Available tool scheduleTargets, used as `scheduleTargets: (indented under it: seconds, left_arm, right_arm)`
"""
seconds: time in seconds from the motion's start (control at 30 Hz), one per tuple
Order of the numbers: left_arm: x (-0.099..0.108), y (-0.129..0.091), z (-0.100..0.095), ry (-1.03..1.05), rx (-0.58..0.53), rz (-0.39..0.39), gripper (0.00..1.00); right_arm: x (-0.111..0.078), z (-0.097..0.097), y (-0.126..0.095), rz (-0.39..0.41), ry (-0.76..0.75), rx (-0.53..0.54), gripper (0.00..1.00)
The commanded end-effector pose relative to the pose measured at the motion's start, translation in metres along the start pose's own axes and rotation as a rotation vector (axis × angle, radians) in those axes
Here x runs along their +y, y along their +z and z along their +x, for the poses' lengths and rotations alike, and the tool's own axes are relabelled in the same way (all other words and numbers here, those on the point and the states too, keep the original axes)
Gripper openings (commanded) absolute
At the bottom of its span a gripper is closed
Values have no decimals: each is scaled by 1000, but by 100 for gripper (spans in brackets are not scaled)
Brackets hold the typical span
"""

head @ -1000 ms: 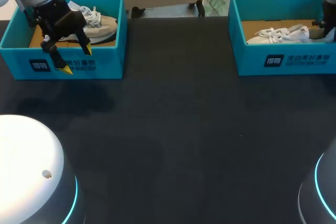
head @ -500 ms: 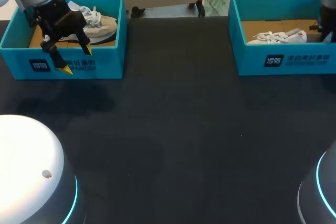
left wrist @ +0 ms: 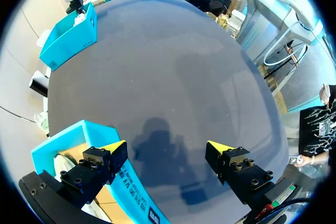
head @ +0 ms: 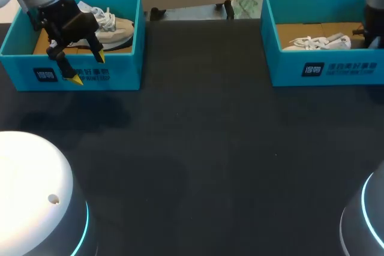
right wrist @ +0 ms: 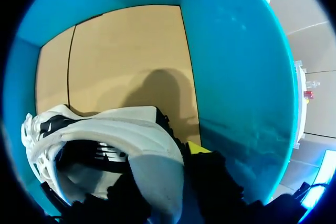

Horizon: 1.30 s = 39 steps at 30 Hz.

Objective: Take the shoe out of the shoebox, open the shoe tongue, remove and reinsert the insole, then place the shoe into the shoebox

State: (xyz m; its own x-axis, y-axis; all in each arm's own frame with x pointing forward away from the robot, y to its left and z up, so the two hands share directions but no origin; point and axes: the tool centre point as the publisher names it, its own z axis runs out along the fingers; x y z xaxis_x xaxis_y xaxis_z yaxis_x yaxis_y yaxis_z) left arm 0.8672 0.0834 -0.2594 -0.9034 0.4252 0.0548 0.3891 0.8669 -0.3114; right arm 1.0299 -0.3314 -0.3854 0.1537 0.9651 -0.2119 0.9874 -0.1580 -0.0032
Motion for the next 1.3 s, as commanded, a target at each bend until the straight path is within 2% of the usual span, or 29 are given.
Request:
scheduleTargets:
  seconds: [0.03, 0.13, 0.27, 0.3, 0.33, 0.37, 0.67, 0.9, 1.07, 1.3]
  left_arm:
    - [0, 0, 0, 1, 1, -2, 100]
    - [0, 0, 0, 1, 1, -2, 100]
    - [0, 0, 0, 1, 1, -2, 100]
    - [0, 0, 0, 1, 1, -2, 100]
    - [0, 0, 0, 1, 1, -2, 100]
    - [0, 0, 0, 1, 1, -2, 100]
    - [0, 0, 0, 1, 1, -2, 100]
    - [0, 0, 0, 1, 1, -2, 100]
    - [0, 0, 0, 1, 1, -2, 100]
    - [0, 0, 0, 1, 1, -2, 100]
  right_arm:
    - [-1, 2, -1, -9, 8, -6, 44]
    - [-3, 2, -6, -17, 12, -7, 50]
    - [-5, 2, -13, -26, 23, -12, 70]
    - [-5, 1, -16, -31, 26, -17, 78]
    - [-6, 1, -19, -37, 30, -23, 91]
    - [-6, 0, -23, -40, 30, -22, 99]
    - [-14, -1, -59, -67, 49, -18, 100]
    - [-28, 1, -103, -98, 65, 31, 100]
    - [-48, 11, -136, -103, 54, 60, 100]
    - [-87, 31, -171, -118, 55, 80, 100]
